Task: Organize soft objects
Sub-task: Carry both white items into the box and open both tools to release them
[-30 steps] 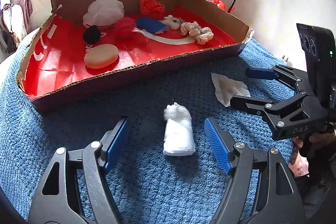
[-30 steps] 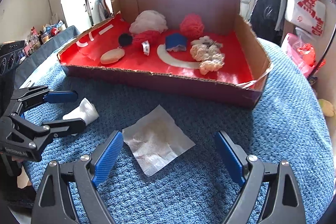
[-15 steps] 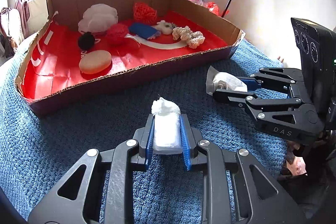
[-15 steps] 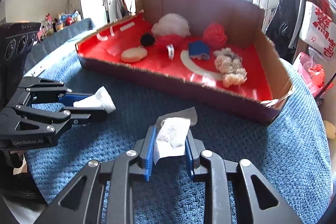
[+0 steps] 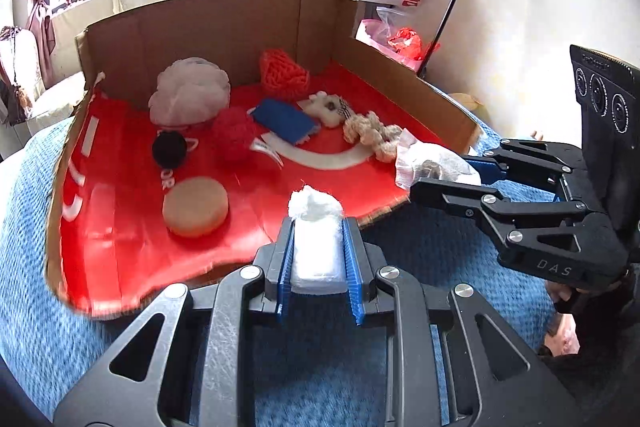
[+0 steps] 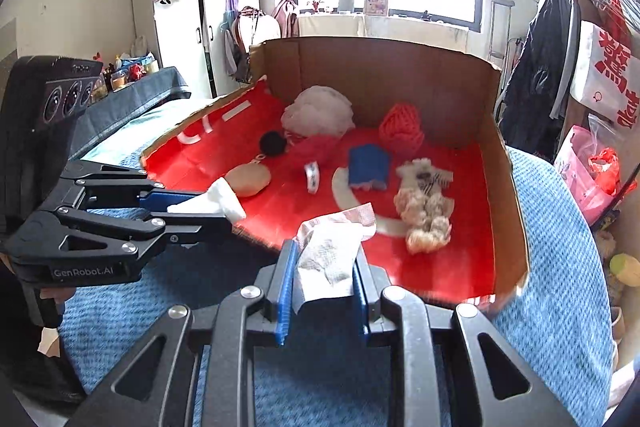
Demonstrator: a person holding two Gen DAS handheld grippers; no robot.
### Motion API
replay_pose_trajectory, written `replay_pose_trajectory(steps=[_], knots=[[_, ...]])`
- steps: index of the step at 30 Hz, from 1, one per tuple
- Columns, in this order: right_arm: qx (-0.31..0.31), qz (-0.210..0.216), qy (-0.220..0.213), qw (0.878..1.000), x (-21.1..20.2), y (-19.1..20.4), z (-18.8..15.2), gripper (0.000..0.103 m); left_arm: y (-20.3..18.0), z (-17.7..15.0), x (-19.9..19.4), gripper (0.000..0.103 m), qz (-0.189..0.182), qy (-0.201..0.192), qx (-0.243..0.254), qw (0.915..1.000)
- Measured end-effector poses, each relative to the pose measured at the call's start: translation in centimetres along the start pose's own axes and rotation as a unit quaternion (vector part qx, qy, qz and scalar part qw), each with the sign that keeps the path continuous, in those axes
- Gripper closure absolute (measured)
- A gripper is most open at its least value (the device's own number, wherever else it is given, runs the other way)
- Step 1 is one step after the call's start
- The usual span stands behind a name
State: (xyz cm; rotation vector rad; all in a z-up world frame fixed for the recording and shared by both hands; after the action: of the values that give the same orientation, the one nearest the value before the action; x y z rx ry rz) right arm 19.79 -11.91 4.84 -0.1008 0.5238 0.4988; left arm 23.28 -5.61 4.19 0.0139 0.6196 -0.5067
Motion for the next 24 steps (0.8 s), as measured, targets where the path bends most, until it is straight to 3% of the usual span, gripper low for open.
replay_pose_trajectory(steps=[14, 24], knots=[[-0.020, 0.034, 0.050, 0.998, 7.5, -2.0, 1.0, 0.076, 2.1, 1.0, 6.7, 0.081, 0.005, 0.062, 0.001, 0.9981], [-0.015, 0.041, 0.064, 0.997, 8.7, -2.3, 0.1, 0.072, 2.4, 0.5, 7.4, 0.081, 0.004, 0.063, 0.001, 0.9980]])
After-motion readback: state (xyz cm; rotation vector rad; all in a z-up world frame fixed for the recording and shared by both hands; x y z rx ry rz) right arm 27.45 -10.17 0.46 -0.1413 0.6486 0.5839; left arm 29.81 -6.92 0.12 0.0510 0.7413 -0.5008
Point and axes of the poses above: each gripper's, at about its wrist camera, not at the fingertips, and x roughly the way its jaws point, y to its left, z to its top, the point moved 7 cm from there along x, roughly the way its jaws point, and after that the axes turned 9 degrees about -y, right-handed, at the moved point
